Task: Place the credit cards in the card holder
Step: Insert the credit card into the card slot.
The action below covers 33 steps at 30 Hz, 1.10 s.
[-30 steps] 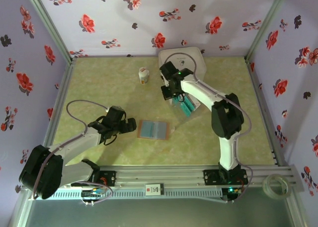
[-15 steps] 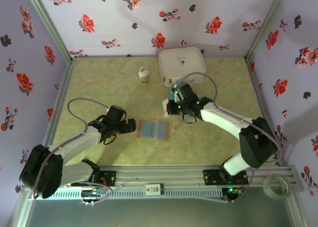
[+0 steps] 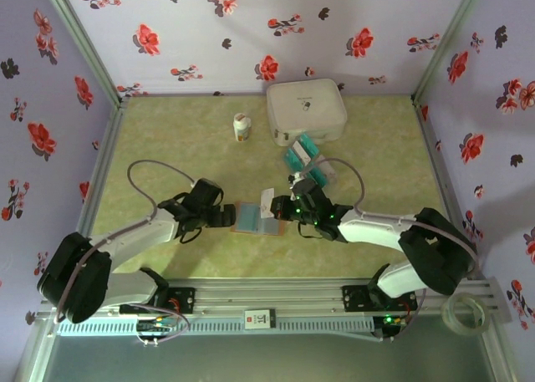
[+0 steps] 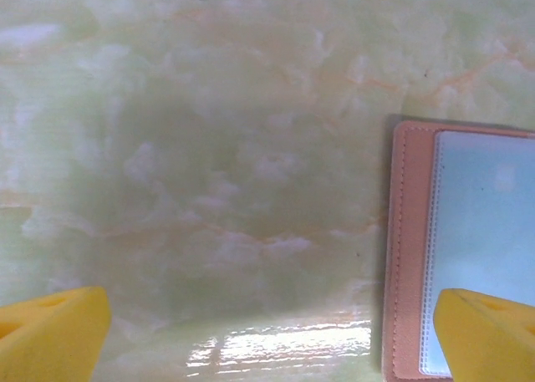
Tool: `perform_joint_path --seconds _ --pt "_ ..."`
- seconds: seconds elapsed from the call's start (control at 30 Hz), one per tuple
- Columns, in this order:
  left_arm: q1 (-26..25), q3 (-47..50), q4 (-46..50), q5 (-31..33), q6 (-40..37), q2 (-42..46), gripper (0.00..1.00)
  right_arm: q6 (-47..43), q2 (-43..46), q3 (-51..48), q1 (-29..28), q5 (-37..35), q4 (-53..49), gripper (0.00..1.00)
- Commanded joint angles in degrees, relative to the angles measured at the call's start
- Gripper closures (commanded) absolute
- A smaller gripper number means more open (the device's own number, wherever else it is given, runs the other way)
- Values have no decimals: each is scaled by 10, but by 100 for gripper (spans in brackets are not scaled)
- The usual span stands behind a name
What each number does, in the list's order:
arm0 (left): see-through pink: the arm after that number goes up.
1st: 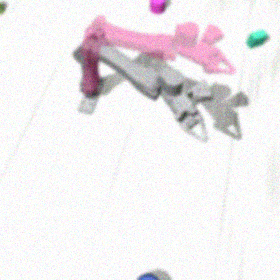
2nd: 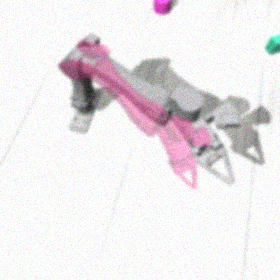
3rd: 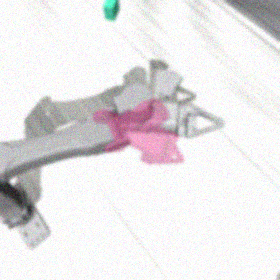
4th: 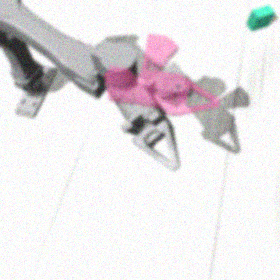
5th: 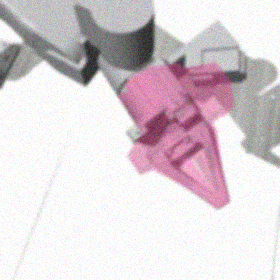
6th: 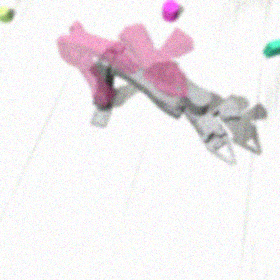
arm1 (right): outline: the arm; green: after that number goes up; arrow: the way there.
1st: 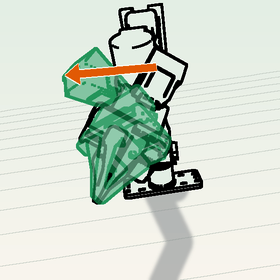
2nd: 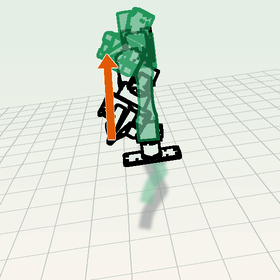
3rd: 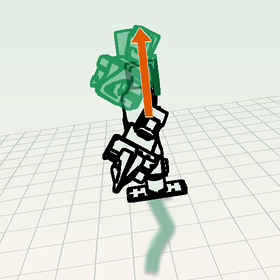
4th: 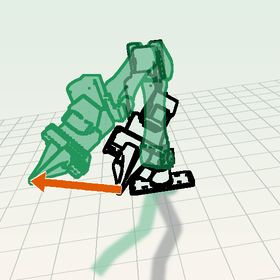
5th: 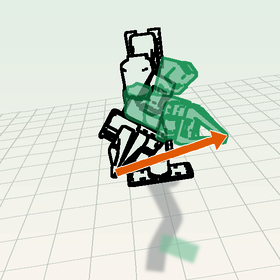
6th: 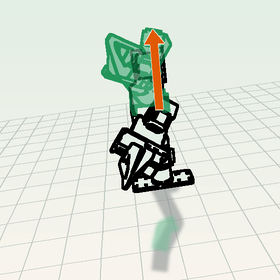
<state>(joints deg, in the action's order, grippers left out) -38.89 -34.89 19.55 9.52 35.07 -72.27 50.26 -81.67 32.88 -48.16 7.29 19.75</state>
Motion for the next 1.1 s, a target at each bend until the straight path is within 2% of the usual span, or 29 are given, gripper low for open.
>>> perform_joint_path --seconds 0.0,0.27,0.5,1.07 --pt "-25 -18 1 32 -17 -21 0 33 -9 -14 -11 -30 68 100" --pt "-63 -33 1 73 -32 -55 0 58 8 -48 -32 -73 88 100" --pt "-68 -33 -10 78 -37 -70 0 69 8 -59 -46 -97 97 100" --pt "-74 -31 -27 80 -34 -68 0 82 -44 -54 -58 -98 147 100"
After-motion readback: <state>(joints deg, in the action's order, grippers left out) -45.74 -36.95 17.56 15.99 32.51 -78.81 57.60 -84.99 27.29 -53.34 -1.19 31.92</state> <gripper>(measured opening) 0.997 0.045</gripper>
